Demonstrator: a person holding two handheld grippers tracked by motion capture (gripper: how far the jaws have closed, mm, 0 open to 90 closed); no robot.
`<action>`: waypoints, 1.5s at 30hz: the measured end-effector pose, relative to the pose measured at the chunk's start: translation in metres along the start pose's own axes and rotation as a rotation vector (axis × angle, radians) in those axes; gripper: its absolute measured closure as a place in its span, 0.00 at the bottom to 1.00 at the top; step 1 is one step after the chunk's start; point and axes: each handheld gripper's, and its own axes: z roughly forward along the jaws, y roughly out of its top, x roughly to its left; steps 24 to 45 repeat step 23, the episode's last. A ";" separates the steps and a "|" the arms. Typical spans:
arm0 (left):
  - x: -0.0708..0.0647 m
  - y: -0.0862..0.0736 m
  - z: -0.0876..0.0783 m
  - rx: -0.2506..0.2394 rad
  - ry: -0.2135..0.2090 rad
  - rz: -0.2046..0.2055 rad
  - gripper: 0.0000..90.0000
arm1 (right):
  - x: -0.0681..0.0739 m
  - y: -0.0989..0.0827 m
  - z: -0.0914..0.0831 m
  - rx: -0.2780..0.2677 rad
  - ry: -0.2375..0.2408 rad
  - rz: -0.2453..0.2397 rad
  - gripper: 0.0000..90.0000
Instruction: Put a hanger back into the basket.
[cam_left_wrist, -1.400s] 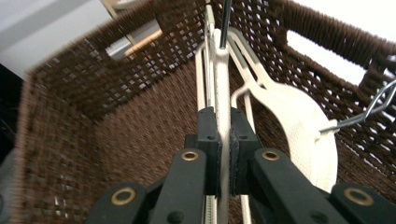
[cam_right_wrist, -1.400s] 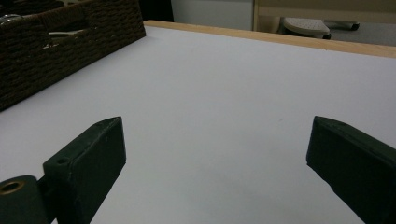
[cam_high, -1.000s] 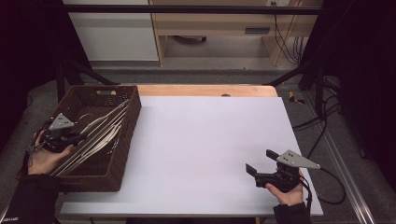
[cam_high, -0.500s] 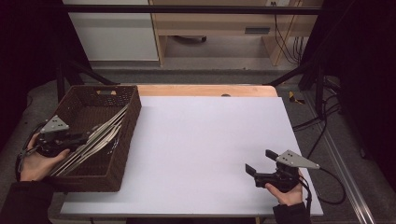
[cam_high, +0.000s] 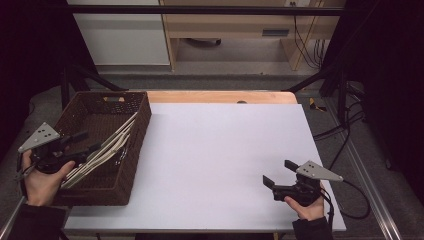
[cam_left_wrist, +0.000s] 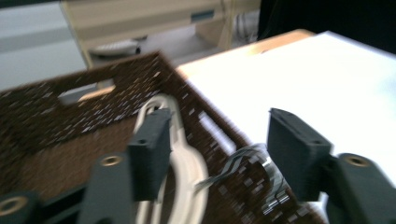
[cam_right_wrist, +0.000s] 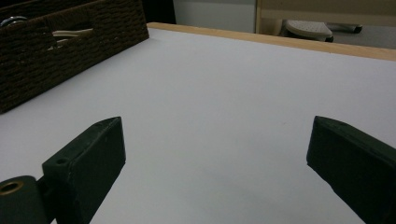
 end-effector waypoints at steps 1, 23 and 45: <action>0.000 0.000 0.000 0.000 0.000 0.000 0.40 | 0.000 0.000 0.000 0.000 0.000 0.000 0.06; -0.082 -0.021 0.032 -0.041 -0.151 0.007 0.04 | -0.004 0.002 -0.008 -0.032 0.023 -0.004 0.05; -0.082 -0.021 0.032 -0.041 -0.151 0.007 0.04 | -0.004 0.002 -0.008 -0.032 0.023 -0.004 0.05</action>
